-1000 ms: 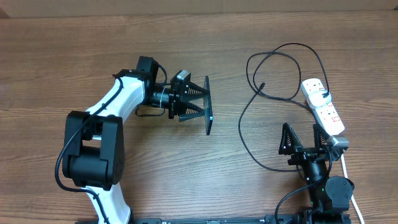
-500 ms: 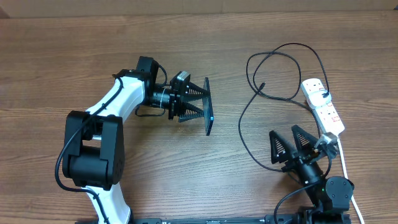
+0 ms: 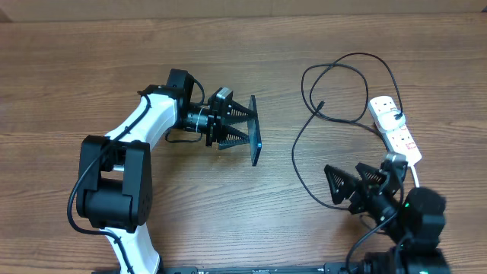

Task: Plug charger to phone and switch on socket
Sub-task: 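Move the right gripper to the phone's bottom edge and grasp it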

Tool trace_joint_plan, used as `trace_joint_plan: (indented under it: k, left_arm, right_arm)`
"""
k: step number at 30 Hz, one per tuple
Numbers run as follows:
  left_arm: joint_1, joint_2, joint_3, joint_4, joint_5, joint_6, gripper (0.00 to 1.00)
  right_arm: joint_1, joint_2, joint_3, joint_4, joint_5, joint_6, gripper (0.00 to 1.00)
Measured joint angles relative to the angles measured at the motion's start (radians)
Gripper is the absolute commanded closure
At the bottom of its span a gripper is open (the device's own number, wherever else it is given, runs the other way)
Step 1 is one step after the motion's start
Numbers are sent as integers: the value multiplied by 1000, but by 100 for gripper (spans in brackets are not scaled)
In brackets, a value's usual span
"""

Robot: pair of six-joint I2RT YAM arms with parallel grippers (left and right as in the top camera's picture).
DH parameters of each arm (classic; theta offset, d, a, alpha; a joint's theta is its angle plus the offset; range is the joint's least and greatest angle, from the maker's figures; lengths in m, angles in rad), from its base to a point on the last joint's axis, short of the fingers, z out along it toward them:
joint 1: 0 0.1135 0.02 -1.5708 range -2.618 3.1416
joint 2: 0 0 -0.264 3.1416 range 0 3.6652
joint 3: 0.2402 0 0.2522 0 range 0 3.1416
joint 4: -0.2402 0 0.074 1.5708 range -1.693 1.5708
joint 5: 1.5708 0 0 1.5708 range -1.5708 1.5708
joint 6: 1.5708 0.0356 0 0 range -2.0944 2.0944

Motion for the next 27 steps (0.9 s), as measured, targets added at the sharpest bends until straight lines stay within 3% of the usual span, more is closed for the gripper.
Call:
trace_joint_plan:
  k: [6, 12, 16, 24, 27]
  left_arm:
    - [0, 0, 0, 0, -2, 0, 59]
    - [0, 0, 0, 0, -4, 0, 58]
    - [0, 0, 0, 0, -5, 0, 58]
    - [0, 0, 0, 0, -5, 0, 58]
    - [0, 0, 0, 0, -5, 0, 58]
  right_arm:
    - [7, 173, 314, -227, -126, -13, 0]
    - [20, 210, 399, -31, -443, -15, 0]
    - [32, 214, 400, 47, -492, -27, 2]
    - [238, 283, 400, 51, -205, -40, 0]
    - [417, 364, 400, 54, -8, -21, 0]
